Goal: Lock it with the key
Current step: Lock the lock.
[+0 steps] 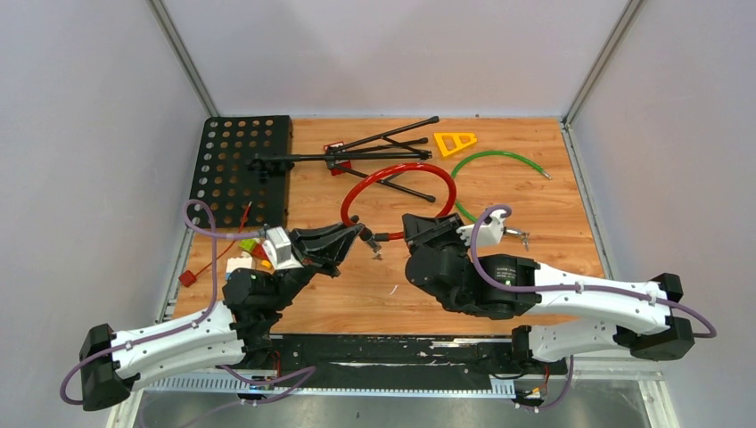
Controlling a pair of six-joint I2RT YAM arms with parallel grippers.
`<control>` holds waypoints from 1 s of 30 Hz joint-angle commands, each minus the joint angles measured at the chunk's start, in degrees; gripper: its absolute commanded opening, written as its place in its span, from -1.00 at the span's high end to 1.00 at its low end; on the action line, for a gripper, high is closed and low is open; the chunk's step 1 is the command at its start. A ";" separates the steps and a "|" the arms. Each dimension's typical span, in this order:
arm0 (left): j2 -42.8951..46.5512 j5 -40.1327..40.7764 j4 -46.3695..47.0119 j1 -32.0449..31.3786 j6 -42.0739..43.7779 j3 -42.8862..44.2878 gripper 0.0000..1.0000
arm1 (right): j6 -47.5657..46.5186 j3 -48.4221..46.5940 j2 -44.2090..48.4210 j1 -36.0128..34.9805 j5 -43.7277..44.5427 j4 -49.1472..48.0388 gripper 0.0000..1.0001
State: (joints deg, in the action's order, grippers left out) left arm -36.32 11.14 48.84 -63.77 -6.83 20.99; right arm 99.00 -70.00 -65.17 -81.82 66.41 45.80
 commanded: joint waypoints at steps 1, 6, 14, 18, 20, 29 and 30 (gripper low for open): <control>-0.40 1.26 3.96 0.01 1.91 2.54 1.00 | 4.34 -0.23 -1.42 -0.70 -3.53 -3.79 1.00; -0.30 1.51 4.18 -0.04 2.08 2.35 1.00 | 2.02 -1.19 -3.32 -0.58 -4.27 -4.64 1.00; 1.01 2.49 4.66 -0.02 1.83 1.36 1.00 | -7.74 1.90 -1.13 -0.62 -3.57 -13.41 0.73; 1.42 3.00 4.69 -0.04 1.99 1.08 1.00 | -12.12 3.88 1.01 -0.62 -2.30 -17.39 0.51; 1.48 3.10 4.68 0.00 2.01 0.94 1.00 | -13.07 4.09 1.68 -0.62 -1.65 -17.59 0.46; 1.72 3.05 4.59 0.01 1.91 0.56 1.00 | -17.64 3.20 2.58 -0.60 0.64 -17.60 0.32; 1.82 3.26 4.71 0.04 1.91 0.48 1.00 | -18.12 3.27 2.80 -0.60 0.68 -17.74 0.30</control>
State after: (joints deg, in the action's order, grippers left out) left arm -35.57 13.89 48.53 -63.70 -5.45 20.99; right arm 84.77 -66.15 -63.75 -82.11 65.47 30.39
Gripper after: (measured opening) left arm 0.065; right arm 0.330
